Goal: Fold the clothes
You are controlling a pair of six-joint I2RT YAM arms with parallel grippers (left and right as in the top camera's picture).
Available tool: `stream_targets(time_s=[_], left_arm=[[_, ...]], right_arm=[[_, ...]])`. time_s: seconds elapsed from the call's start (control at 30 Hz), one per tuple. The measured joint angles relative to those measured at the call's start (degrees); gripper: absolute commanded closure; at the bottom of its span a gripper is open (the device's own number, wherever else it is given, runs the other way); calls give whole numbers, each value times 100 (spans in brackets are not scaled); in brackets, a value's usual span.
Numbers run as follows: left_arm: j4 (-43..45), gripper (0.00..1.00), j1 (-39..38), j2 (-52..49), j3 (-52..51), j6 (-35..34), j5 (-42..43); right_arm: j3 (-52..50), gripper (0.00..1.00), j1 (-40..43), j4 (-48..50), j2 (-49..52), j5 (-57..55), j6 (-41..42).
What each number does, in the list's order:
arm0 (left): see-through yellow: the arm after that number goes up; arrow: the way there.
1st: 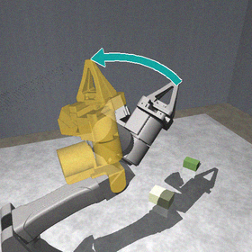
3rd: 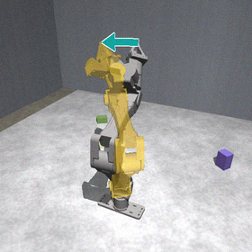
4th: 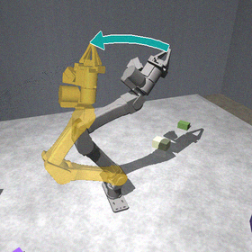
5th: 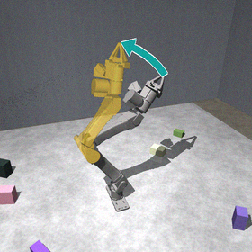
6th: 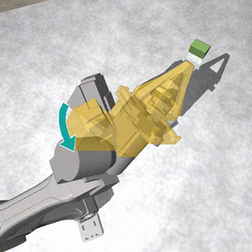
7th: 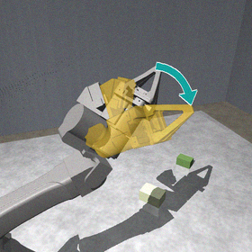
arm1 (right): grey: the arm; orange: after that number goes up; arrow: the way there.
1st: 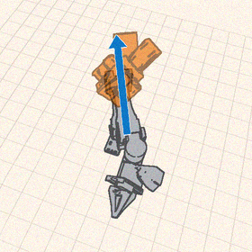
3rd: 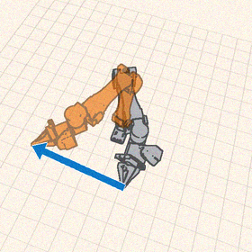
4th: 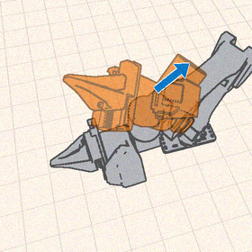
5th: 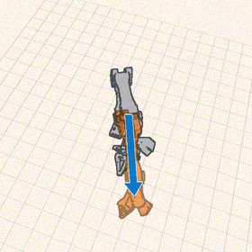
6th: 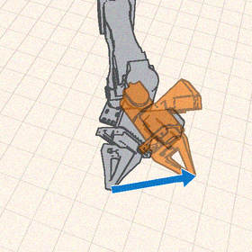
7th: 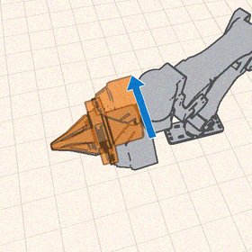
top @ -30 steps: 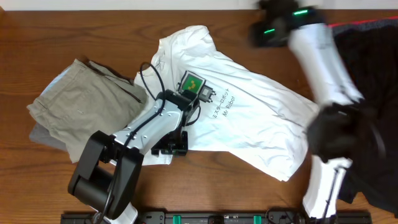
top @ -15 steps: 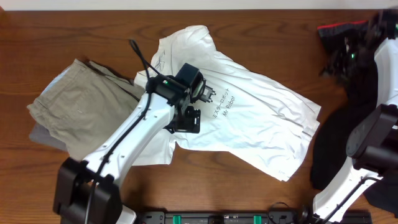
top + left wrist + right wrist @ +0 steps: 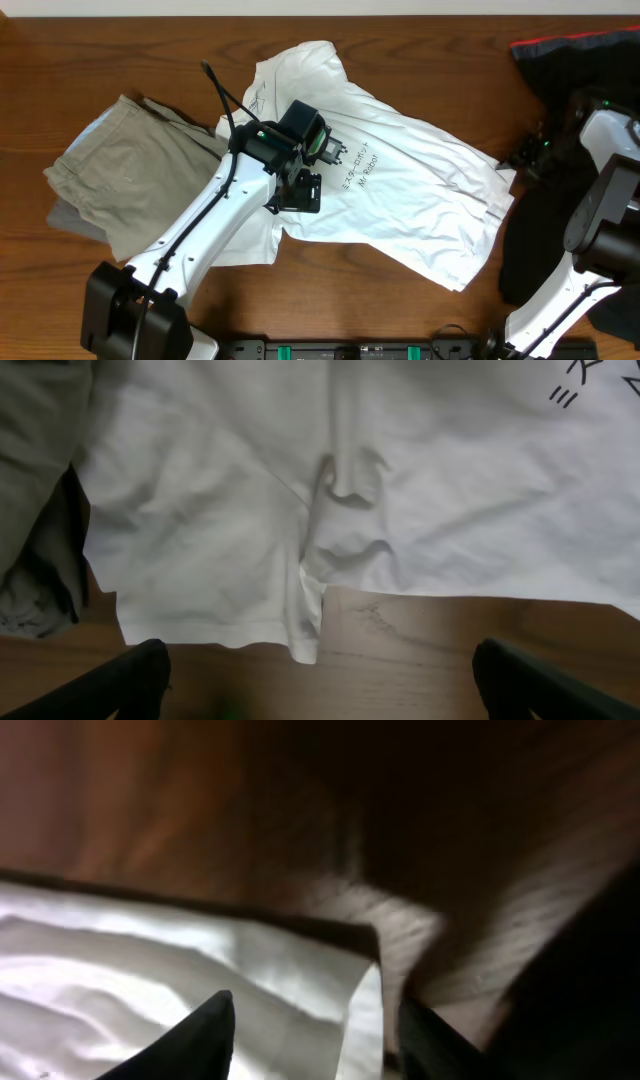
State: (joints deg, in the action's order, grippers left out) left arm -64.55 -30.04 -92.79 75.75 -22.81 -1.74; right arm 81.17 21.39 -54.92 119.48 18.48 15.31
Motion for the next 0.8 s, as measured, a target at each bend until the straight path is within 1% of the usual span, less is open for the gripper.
stream_targets(time_s=[0.07, 0.2, 0.4, 0.53, 0.7, 0.8], left_arm=[[0, 2, 0, 0, 0, 0, 0], [4, 2, 0, 0, 0, 0, 0], [4, 2, 0, 0, 0, 0, 0], [9, 2, 0, 0, 0, 0, 0], [61, 2, 0, 0, 0, 0, 0], [127, 2, 0, 0, 0, 0, 0]], right_arm=[[-70, 53, 0, 122, -31, 107, 42], [-109, 62, 4, 205, -39, 236, 96], [-179, 88, 35, 271, -37, 341, 140], [-212, 99, 133, 256, -31, 396, 170], [-177, 99, 341, 334, -31, 522, 188], [24, 99, 509, 424, -31, 702, 190]])
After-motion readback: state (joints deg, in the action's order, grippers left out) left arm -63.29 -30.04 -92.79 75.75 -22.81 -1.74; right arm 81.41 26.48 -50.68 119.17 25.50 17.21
